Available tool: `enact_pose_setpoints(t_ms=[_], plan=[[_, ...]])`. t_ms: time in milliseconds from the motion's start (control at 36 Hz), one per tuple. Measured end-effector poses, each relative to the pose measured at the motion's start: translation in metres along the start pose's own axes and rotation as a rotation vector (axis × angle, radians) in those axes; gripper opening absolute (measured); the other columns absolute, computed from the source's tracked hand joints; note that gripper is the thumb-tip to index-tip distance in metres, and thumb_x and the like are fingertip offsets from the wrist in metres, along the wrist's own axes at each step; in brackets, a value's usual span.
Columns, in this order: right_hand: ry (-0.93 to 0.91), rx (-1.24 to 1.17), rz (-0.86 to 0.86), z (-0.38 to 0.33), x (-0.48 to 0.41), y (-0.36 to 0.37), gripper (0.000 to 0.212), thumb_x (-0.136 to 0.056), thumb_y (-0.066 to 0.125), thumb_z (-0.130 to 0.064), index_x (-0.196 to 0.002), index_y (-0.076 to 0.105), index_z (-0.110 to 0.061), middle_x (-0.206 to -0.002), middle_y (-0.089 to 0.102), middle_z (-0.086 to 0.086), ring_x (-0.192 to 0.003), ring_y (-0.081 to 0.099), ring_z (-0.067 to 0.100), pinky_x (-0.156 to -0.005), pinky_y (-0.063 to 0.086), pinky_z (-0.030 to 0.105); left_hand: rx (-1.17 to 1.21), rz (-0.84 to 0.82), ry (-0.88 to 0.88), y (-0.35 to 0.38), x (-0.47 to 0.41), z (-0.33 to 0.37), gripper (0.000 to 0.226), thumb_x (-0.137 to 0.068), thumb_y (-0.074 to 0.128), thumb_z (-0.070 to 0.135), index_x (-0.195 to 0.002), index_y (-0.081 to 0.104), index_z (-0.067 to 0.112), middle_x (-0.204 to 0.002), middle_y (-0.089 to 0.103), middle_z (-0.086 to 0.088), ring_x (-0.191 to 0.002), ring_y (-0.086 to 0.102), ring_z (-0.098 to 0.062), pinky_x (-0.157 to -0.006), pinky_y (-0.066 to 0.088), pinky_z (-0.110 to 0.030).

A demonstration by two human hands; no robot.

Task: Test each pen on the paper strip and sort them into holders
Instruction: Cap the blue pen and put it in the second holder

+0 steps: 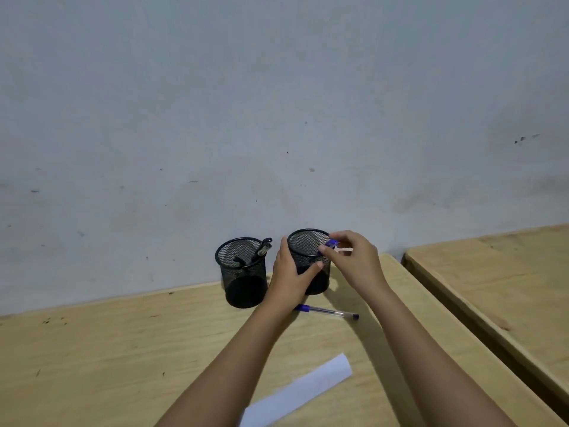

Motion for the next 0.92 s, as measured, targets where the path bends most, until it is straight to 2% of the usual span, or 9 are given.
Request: enact_pose_setpoints(t_ms=[139,222,306,417,472,528,667,861,917], plan=[[0.057,-0.098,0.053,0.009,0.025,-0.013,0.023,-0.078,0.072,-0.015,-0.099,0.064,-0.015,-0.100,0.064,-0.002,-0.094,0.058,0.011,-0.074,0.044,0.017,-0.163,-0.072,0.111,-0.007,0.024,0.016,0.059,-0.083,0.053,0.052,-0.134,0.038,0.027,-0.127,0.052,0.004,-0.120,0.047,-0.010,-0.104,0.040,-0.036],[0.094,-0.097,0.024,0.018,0.040,-0.011,0.020,-0.078,0.071,-0.012,-0.097,0.067,-0.011,-0.094,0.066,0.001,-0.089,0.059,0.013,-0.074,0.044,0.018,-0.333,-0.128,0.215,-0.015,0.051,0.021,0.050,-0.089,0.049,0.045,-0.134,0.038,0.026,-0.127,0.050,0.004,-0.120,0.044,-0.011,-0.100,0.040,-0.033],[0.110,-0.028,-0.092,0.024,0.055,0.002,0.017,-0.078,0.071,-0.010,-0.094,0.068,-0.009,-0.088,0.065,0.000,-0.084,0.059,0.013,-0.068,0.042,0.011,-0.492,-0.188,0.242,-0.023,0.077,0.016,0.054,-0.091,0.047,0.045,-0.137,0.035,0.020,-0.136,0.044,0.003,-0.127,0.039,-0.013,-0.102,0.039,-0.033],[0.126,0.124,-0.258,0.027,0.071,0.025,0.026,-0.083,0.064,-0.014,-0.109,0.064,-0.011,-0.104,0.061,0.001,-0.078,0.055,0.000,-0.056,0.040,0.005,-0.703,-0.288,0.247,-0.031,0.102,0.005,0.061,-0.092,0.044,0.049,-0.138,0.033,0.009,-0.147,0.035,-0.004,-0.134,0.031,-0.016,-0.104,0.035,-0.032],[0.067,0.262,-0.333,0.025,0.073,0.035,0.031,-0.084,0.063,-0.015,-0.114,0.062,-0.012,-0.110,0.061,0.002,-0.085,0.055,0.004,-0.069,0.040,0.009,-0.750,-0.325,0.236,-0.034,0.109,0.000,0.056,-0.092,0.042,0.051,-0.126,0.041,0.007,-0.139,0.041,-0.007,-0.127,0.036,-0.019,-0.095,0.037,-0.032],[0.030,0.362,-0.387,0.025,0.073,0.043,0.028,-0.084,0.063,-0.016,-0.112,0.063,-0.012,-0.113,0.061,0.002,-0.092,0.055,0.009,-0.080,0.045,0.021,-0.773,-0.360,0.196,-0.038,0.114,-0.007,0.060,-0.091,0.041,0.055,-0.130,0.039,0.009,-0.146,0.035,-0.007,-0.133,0.032,-0.019,-0.101,0.035,-0.032],[-0.003,0.470,-0.383,0.026,0.070,0.050,0.014,-0.085,0.063,-0.016,-0.096,0.070,-0.013,-0.104,0.060,0.005,-0.090,0.057,0.018,-0.079,0.048,0.027,-0.802,-0.412,0.141,-0.042,0.121,-0.014,0.070,-0.094,0.037,0.053,-0.148,0.020,0.013,-0.159,0.013,-0.004,-0.144,0.015,-0.016,-0.114,0.019,-0.030],[0.051,0.403,-0.378,0.023,0.075,0.046,0.011,-0.085,0.062,-0.012,-0.092,0.070,-0.011,-0.099,0.061,0.005,-0.083,0.056,0.014,-0.067,0.042,0.017,-0.755,-0.438,0.104,-0.043,0.119,-0.020,0.069,-0.094,0.040,0.051,-0.147,0.022,0.012,-0.158,0.013,-0.004,-0.145,0.014,-0.018,-0.115,0.017,-0.031],[0.039,0.386,-0.368,0.017,0.078,0.041,0.010,-0.085,0.062,-0.011,-0.091,0.071,-0.012,-0.095,0.061,0.003,-0.079,0.054,0.012,-0.061,0.038,0.013,-0.710,-0.439,0.075,-0.045,0.117,-0.021,0.064,-0.093,0.042,0.052,-0.141,0.033,0.011,-0.154,0.025,-0.008,-0.140,0.024,-0.021,-0.112,0.025,-0.034]])
Point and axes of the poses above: each hand's wrist, its own x-axis away from the middle knuckle, its own y-axis out of the palm, z = x × y, the point moved 8 cm from there along -x, towards the middle knuckle
